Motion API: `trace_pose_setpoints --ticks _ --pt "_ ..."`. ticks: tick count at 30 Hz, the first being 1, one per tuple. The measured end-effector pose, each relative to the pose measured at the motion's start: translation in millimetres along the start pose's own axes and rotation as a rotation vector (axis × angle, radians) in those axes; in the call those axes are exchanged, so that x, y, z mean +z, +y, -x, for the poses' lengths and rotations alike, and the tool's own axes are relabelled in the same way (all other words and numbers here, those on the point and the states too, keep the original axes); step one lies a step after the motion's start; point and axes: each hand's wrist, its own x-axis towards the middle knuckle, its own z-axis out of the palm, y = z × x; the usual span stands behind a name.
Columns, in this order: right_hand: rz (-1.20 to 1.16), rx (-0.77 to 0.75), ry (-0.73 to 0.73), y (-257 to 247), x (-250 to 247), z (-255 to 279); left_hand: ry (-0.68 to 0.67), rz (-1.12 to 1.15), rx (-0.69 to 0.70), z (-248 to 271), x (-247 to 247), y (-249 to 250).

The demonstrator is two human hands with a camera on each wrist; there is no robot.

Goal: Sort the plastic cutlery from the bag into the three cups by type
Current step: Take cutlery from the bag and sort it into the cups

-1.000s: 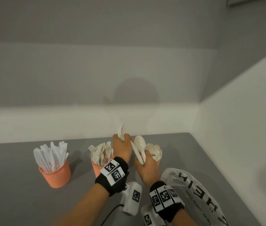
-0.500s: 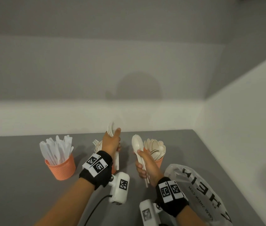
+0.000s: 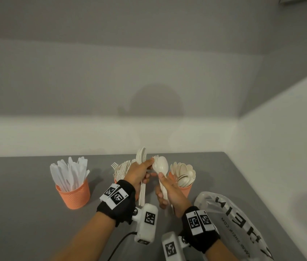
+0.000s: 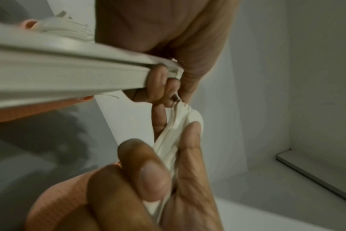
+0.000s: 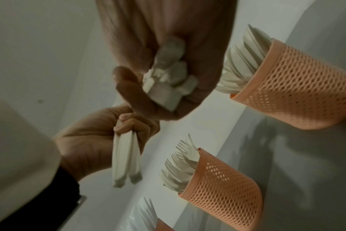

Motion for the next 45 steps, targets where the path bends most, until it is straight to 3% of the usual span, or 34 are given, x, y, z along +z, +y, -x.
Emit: trace_pose_setpoints --ticks 5,14,19,27,33,40,45 --pt "-0.024 -0.025 -0.015 -2 1 -1 0.000 -0.049 0.033 -1 0 1" --pt "0.029 -0.035 0.060 -3 1 -1 0.110 -0.219 0.214 1 9 0" --pt "0.064 -0.023 0.082 -3 2 1 0.164 -0.433 0.325 -4 15 -2" --pt "-0.142 0.028 0.069 -4 -7 0 0.045 -0.264 0.220 -2 12 0" --pt "0.097 -0.083 0.250 5 -8 -10 0.118 -0.215 0.219 3 16 -4" --pt "0.143 -0.169 0.251 8 -11 -11 0.111 -0.190 0.258 9 24 -11" --pt "0.347 -0.285 0.349 17 -13 -15 0.144 -0.160 0.212 7 27 -15"
